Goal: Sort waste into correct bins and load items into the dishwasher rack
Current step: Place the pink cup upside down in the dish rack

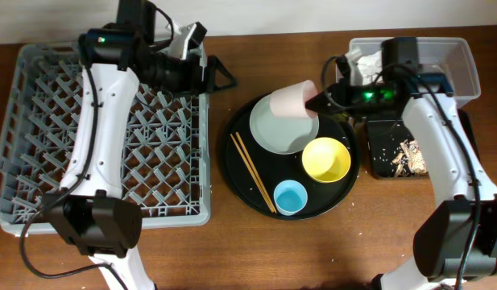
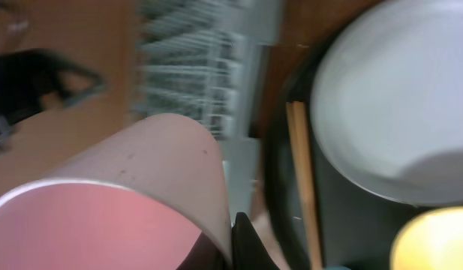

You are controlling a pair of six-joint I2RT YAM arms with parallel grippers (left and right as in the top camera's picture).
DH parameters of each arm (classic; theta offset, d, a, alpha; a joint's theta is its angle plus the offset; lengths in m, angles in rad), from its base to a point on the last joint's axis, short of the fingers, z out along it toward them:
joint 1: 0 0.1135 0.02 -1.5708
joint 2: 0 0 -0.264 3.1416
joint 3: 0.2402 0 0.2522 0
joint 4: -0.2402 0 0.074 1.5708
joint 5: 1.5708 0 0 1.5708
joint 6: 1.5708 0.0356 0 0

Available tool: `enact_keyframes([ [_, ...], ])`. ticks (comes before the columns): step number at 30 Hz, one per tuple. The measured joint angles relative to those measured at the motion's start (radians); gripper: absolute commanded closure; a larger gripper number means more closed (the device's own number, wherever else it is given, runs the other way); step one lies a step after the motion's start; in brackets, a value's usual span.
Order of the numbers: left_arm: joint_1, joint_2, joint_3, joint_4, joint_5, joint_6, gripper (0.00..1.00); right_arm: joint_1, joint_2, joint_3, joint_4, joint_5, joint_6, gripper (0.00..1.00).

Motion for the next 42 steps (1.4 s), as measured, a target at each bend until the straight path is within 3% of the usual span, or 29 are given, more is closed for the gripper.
enact_keyframes([
  [3,0.010,0.000,-0.002,0.031,0.344,0.153,0.01,0.031,0.000,-0.002,0.136,-0.242,-0.049,0.96],
  [4,0.009,-0.001,-0.011,0.043,0.417,0.185,0.03,0.059,0.001,-0.004,0.246,-0.274,-0.013,0.96],
  [6,0.008,-0.001,-0.072,0.054,0.531,0.248,0.17,0.100,0.001,-0.006,0.355,-0.298,0.051,0.96],
  [9,0.005,-0.001,-0.183,0.077,0.639,0.294,0.22,0.164,0.002,-0.006,0.562,-0.232,0.254,0.96],
  [13,0.002,-0.001,-0.202,0.091,0.660,0.298,0.23,0.246,0.002,-0.005,0.589,-0.092,0.322,0.96],
  [14,0.002,-0.001,-0.203,0.094,0.660,0.298,0.30,0.254,0.002,-0.004,0.592,-0.073,0.325,0.96],
  [15,0.002,-0.001,-0.203,0.097,0.664,0.298,0.30,0.255,0.002,-0.003,0.592,-0.070,0.326,0.96],
  [16,0.002,-0.001,-0.204,0.098,0.668,0.300,0.25,0.255,0.002,-0.002,0.592,-0.069,0.327,0.96],
  [17,0.002,-0.001,-0.204,0.100,0.672,0.303,0.05,0.255,0.002,0.001,0.587,-0.068,0.329,0.96],
  [20,-0.011,-0.001,-0.204,0.122,0.678,0.301,0.01,0.279,0.003,0.003,0.561,-0.039,0.332,0.96],
  [21,-0.010,0.000,-0.204,0.124,0.683,0.301,0.02,0.279,0.003,0.003,0.559,-0.036,0.332,0.96],
  [22,-0.010,-0.001,-0.204,0.125,0.683,0.301,0.09,0.280,0.003,0.003,0.559,-0.036,0.332,0.96],
  [23,-0.010,-0.001,-0.204,0.129,0.683,0.301,0.26,0.280,0.003,0.003,0.559,-0.035,0.331,0.96],
  [24,-0.010,-0.001,-0.204,0.131,0.681,0.299,0.28,0.280,0.003,0.003,0.559,-0.040,0.332,0.96],
  [27,-0.007,0.000,-0.205,0.132,0.687,0.301,0.20,0.278,0.003,0.006,0.549,-0.062,0.331,0.96],
  [30,-0.008,0.000,-0.206,0.143,0.691,0.301,0.20,0.276,0.003,0.006,0.541,-0.063,0.332,0.96],
  [38,-0.013,0.000,-0.206,0.158,0.730,0.299,0.33,0.236,0.003,0.008,0.520,-0.161,0.327,0.96],
  [40,-0.018,0.000,-0.206,0.159,0.735,0.299,0.42,0.230,0.003,0.008,0.516,-0.177,0.325,0.47],
  [42,-0.008,-0.001,-0.206,0.168,0.743,0.301,0.43,0.210,0.007,0.007,0.498,-0.151,0.320,0.31],
])
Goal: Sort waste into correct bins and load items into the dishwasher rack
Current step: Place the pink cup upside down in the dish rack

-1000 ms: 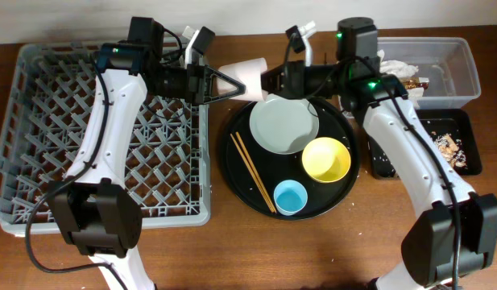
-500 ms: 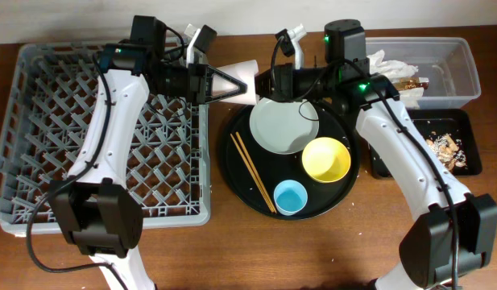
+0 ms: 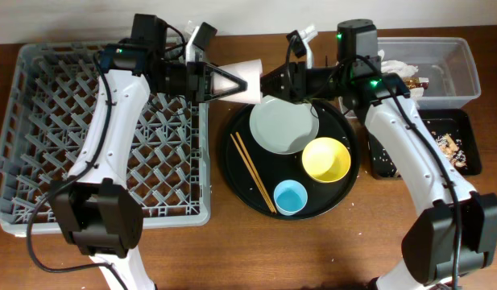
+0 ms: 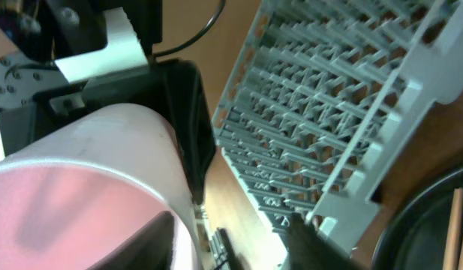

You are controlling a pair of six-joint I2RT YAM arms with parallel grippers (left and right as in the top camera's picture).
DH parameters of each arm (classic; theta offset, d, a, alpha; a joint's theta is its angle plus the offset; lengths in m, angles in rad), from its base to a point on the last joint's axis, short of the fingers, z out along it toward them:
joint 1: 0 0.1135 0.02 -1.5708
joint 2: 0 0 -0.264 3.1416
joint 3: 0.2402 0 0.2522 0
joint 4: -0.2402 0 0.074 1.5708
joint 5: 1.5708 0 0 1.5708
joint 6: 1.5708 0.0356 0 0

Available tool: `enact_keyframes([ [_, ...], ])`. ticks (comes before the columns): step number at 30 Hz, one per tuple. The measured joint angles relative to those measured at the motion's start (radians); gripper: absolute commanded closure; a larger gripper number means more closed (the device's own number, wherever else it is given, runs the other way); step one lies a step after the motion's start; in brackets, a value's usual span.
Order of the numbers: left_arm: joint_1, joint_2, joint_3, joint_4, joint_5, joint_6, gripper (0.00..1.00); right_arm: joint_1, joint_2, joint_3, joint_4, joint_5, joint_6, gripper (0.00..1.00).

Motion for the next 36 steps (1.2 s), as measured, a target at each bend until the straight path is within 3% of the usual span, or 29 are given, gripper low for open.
enact_keyframes([
  [4,0.027,0.000,0.000,0.020,-0.013,0.000,0.49,-0.017,0.000,0.000,-0.003,0.018,-0.003,0.23],
  [6,0.058,0.000,0.000,0.021,-0.160,-0.014,0.49,-0.053,0.000,0.000,-0.040,0.019,-0.011,0.22],
  [8,0.097,0.000,0.008,0.021,-0.467,-0.098,0.49,-0.119,0.002,0.002,-0.163,0.070,-0.061,0.21],
  [10,0.095,-0.002,0.055,-0.017,-0.912,-0.215,0.49,-0.123,0.008,0.002,-0.318,0.200,-0.106,0.22],
  [11,0.088,-0.003,0.064,-0.050,-1.002,-0.230,0.49,-0.123,0.008,0.003,-0.355,0.244,-0.114,0.22],
  [13,0.024,-0.005,0.070,-0.222,-1.321,-0.301,0.49,-0.123,0.008,0.002,-0.425,0.386,-0.134,0.21],
  [15,-0.042,-0.007,0.076,-0.394,-1.474,-0.364,0.49,-0.123,0.008,0.002,-0.435,0.438,-0.138,0.21],
  [20,-0.061,-0.011,0.068,-0.512,-1.578,-0.482,0.48,-0.123,0.008,0.002,-0.438,0.476,-0.139,0.21],
  [27,-0.062,-0.030,-0.215,-0.323,-1.506,-0.555,0.48,-0.123,0.008,0.002,-0.442,0.494,-0.159,0.21],
  [30,-0.062,-0.030,-0.220,-0.253,-1.498,-0.558,0.48,-0.123,0.008,0.002,-0.449,0.494,-0.161,0.21],
  [36,-0.063,-0.030,-0.214,-0.314,-1.502,-0.558,0.49,-0.123,0.008,0.002,-0.462,0.494,-0.161,0.21],
])
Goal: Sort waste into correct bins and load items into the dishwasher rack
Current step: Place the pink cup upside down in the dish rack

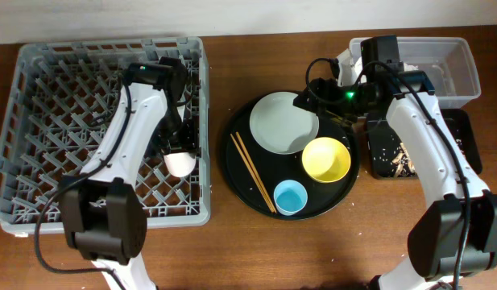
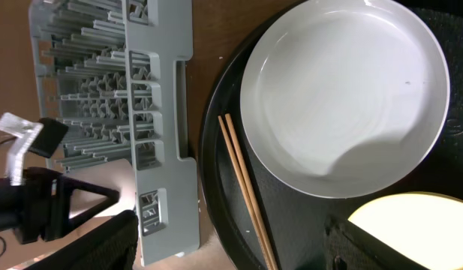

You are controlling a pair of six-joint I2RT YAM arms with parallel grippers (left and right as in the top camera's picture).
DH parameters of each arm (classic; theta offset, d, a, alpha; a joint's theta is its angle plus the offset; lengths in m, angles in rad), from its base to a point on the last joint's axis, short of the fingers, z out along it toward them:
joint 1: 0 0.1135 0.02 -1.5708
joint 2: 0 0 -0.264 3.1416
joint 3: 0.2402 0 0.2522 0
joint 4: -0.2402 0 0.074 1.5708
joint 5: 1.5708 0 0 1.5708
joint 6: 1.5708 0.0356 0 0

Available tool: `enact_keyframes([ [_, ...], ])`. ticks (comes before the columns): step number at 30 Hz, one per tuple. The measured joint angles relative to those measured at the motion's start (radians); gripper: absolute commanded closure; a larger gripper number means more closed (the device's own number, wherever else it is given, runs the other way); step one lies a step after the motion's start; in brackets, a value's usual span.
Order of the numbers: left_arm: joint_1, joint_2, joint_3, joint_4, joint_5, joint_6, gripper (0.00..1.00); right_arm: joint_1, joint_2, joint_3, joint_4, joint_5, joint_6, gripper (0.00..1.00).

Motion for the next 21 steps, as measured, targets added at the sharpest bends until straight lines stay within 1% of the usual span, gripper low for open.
enact_keyframes([
  [3,0.000,-0.105,0.017,-0.034,0.000,0.000,0.49,0.000,0.000,0.000,-0.002,0.000,0.000,0.21],
  [5,0.000,-0.138,0.014,-0.032,0.000,0.000,0.49,0.000,0.000,0.000,-0.004,0.000,0.000,0.21],
  [11,0.000,-0.138,-0.217,0.144,0.000,-0.023,0.48,0.000,0.000,0.000,-0.024,0.015,0.000,0.20],
  [13,0.000,-0.138,-0.244,0.177,0.000,-0.023,0.30,0.000,0.000,0.000,-0.025,0.022,0.000,0.20],
  [14,0.000,-0.138,-0.251,0.196,0.000,-0.023,0.14,0.000,0.000,0.000,-0.029,0.023,0.000,0.20],
  [15,0.000,-0.138,-0.259,0.200,0.001,-0.030,0.08,0.000,0.000,0.000,-0.029,0.023,0.000,0.20],
  [16,0.000,-0.138,-0.261,0.201,-0.001,-0.027,0.06,0.000,0.000,0.000,-0.032,0.026,0.000,0.20],
  [19,0.002,-0.138,-0.262,0.250,-0.018,-0.033,0.06,0.000,0.000,0.000,-0.083,0.040,-0.026,0.22],
  [20,0.002,-0.138,-0.261,0.259,-0.023,-0.034,0.06,0.000,0.000,0.000,-0.108,0.047,-0.039,0.27],
  [21,0.002,-0.138,-0.229,0.260,-0.021,-0.034,0.06,0.000,0.000,0.000,-0.139,0.056,-0.053,0.37],
])
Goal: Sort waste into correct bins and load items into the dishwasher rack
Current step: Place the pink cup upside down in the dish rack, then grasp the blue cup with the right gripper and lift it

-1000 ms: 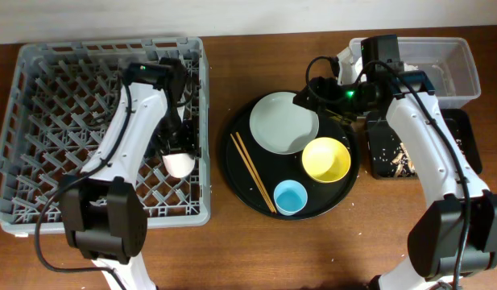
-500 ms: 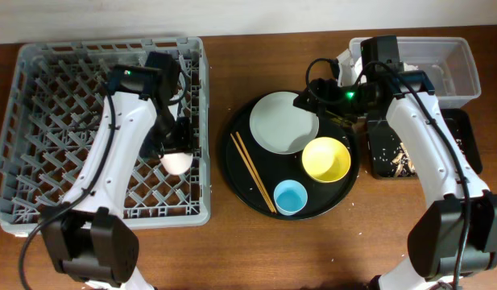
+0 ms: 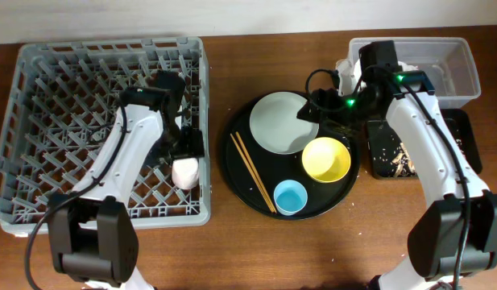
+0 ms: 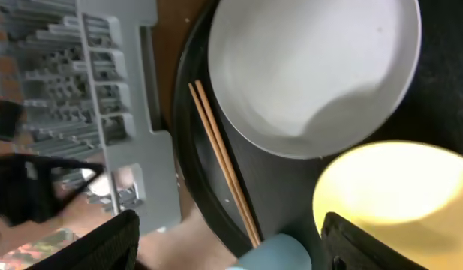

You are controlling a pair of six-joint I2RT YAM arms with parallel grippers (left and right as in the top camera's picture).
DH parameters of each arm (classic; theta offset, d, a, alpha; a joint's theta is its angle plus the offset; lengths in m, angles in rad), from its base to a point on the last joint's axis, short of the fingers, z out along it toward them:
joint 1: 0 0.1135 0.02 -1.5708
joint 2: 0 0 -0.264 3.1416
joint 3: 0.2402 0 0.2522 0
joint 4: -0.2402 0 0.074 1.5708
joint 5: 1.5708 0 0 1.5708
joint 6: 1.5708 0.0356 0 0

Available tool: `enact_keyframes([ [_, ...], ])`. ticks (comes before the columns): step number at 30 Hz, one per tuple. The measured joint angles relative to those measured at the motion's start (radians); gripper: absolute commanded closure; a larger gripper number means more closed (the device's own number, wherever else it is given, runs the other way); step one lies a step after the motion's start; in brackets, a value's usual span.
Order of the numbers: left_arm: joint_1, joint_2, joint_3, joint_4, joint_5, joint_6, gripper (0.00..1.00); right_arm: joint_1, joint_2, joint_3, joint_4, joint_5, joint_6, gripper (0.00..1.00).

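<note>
A pink cup (image 3: 184, 171) sits in the right side of the grey dishwasher rack (image 3: 39, 121). My left gripper (image 3: 186, 155) reaches down over it and is shut on it. A white plate (image 3: 282, 122) (image 4: 314, 67), a yellow bowl (image 3: 326, 159) (image 4: 396, 195), a blue cup (image 3: 290, 197) (image 4: 272, 255) and wooden chopsticks (image 3: 254, 171) (image 4: 222, 165) lie on the round black tray (image 3: 232, 157). My right gripper (image 3: 310, 109) (image 4: 229, 221) hangs open and empty above the plate's right edge.
A clear bin (image 3: 457, 64) with crumpled waste stands at the back right. In front of it a black container (image 3: 397, 153) holds food scraps. The rack's right wall (image 4: 133, 112) lies close to the tray's left rim.
The left gripper and the pink cup have moved slightly nearer the rack's front right. The right gripper has shifted a little over the tray and is still open.
My right gripper first held the pink cup over the plate, then held it out at the rack's corner, where the left gripper met it. Later the cup was in the left gripper over the rack with the right gripper open above the tray. Now it sits low in the rack.
</note>
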Motion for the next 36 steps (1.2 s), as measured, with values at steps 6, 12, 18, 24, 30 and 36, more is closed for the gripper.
enact_keyframes([
  [6,-0.002,-0.002,0.284,0.047,0.138,0.039,0.01,0.021,-0.296,-0.002,-0.377,0.191,-0.081,0.38],
  [12,-0.004,-0.002,0.285,0.127,0.248,0.046,0.01,0.254,-0.289,-0.246,-0.214,0.381,0.079,0.48],
  [18,-0.004,-0.002,0.285,0.130,0.254,0.046,0.05,0.288,-0.285,-0.444,-0.015,0.399,0.201,0.72],
  [24,-0.007,-0.002,0.285,0.091,0.254,0.046,0.05,0.289,-0.189,-0.466,0.046,0.383,0.229,0.96],
  [30,-0.007,-0.002,0.285,0.089,0.282,0.050,0.01,0.276,-0.189,-0.461,0.061,0.290,0.230,0.96],
  [36,0.067,-0.002,0.285,0.136,0.953,0.278,0.01,-0.005,-0.274,-0.338,0.521,-0.247,0.208,0.96],
])
